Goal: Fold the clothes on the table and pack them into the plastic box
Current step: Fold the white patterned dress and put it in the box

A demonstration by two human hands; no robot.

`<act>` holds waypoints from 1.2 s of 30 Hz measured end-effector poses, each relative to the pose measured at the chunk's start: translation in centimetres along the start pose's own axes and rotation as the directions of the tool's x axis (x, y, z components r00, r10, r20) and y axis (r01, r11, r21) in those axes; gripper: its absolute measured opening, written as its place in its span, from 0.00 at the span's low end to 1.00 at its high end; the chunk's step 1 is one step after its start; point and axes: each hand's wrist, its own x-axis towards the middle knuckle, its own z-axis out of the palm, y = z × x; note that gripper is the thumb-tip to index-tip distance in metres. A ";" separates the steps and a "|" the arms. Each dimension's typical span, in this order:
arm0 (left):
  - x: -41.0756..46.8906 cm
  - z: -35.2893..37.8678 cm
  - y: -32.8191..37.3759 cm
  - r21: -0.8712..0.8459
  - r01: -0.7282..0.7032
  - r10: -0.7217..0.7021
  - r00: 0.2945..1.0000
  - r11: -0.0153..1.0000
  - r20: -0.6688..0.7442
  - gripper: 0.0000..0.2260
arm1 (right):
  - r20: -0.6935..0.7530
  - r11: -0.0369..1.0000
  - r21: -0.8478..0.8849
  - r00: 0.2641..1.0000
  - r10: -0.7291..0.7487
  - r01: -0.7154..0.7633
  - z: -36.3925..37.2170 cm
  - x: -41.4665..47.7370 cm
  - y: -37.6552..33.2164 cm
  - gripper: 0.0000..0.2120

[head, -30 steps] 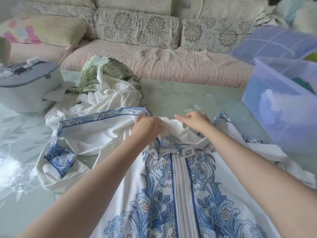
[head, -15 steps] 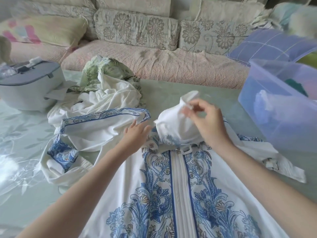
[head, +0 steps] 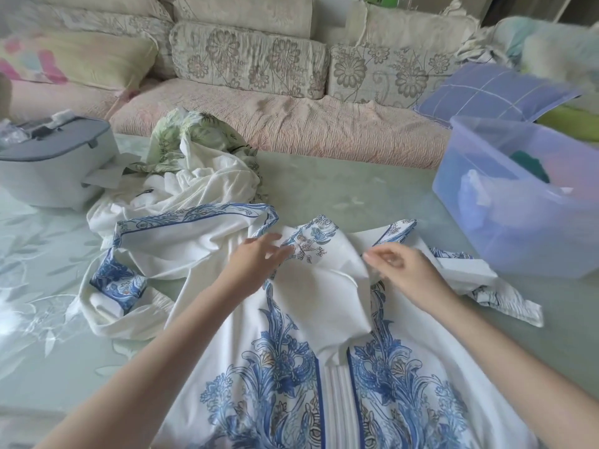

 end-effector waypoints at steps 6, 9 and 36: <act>1.4 1.6 2.2 -0.170 0.113 -0.130 0.987 0.979 -0.097 0.21 | -0.044 0.938 -0.274 0.977 0.209 -0.213 5.7 5.4 0.7 0.29; 0.8 1.6 2.2 -0.194 0.094 -0.108 0.992 0.977 -0.065 0.09 | -0.171 0.971 -0.222 0.984 0.054 -0.092 6.0 4.0 0.0 0.19; 3.7 -0.7 -0.6 -0.001 0.330 -0.328 0.939 0.944 -0.103 0.16 | -0.275 0.935 0.167 0.896 0.349 -0.313 2.7 4.8 5.2 0.18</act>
